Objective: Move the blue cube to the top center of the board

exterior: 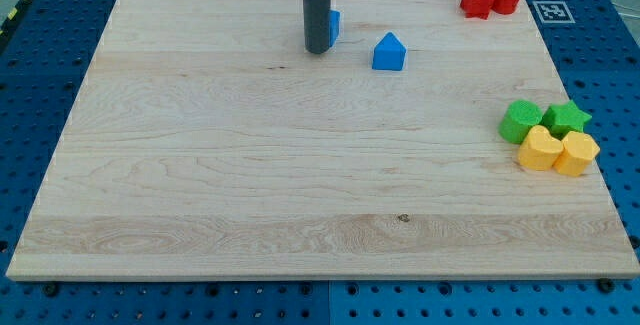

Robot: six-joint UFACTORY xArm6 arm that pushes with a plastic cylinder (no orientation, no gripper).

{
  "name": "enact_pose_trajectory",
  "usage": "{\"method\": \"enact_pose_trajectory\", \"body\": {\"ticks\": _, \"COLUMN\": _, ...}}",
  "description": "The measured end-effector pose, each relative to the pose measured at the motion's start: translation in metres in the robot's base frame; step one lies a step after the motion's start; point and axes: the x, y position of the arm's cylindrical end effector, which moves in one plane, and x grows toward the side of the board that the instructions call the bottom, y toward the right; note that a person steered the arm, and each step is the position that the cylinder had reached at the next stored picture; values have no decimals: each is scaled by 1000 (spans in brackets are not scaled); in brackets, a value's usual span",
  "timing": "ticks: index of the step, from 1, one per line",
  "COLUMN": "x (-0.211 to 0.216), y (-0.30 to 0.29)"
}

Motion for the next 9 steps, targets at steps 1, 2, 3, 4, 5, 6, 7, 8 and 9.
{"method": "enact_pose_trajectory", "body": {"ticks": 1, "x": -8, "y": 8}}
{"method": "enact_pose_trajectory", "body": {"ticks": 2, "x": -9, "y": 17}}
{"method": "enact_pose_trajectory", "body": {"ticks": 3, "x": -9, "y": 40}}
{"method": "enact_pose_trajectory", "body": {"ticks": 4, "x": -12, "y": 43}}
{"method": "enact_pose_trajectory", "body": {"ticks": 5, "x": -34, "y": 31}}
{"method": "enact_pose_trajectory", "body": {"ticks": 6, "x": -51, "y": 31}}
{"method": "enact_pose_trajectory", "body": {"ticks": 7, "x": -59, "y": 31}}
{"method": "enact_pose_trajectory", "body": {"ticks": 8, "x": -48, "y": 31}}
{"method": "enact_pose_trajectory", "body": {"ticks": 9, "x": -45, "y": 27}}
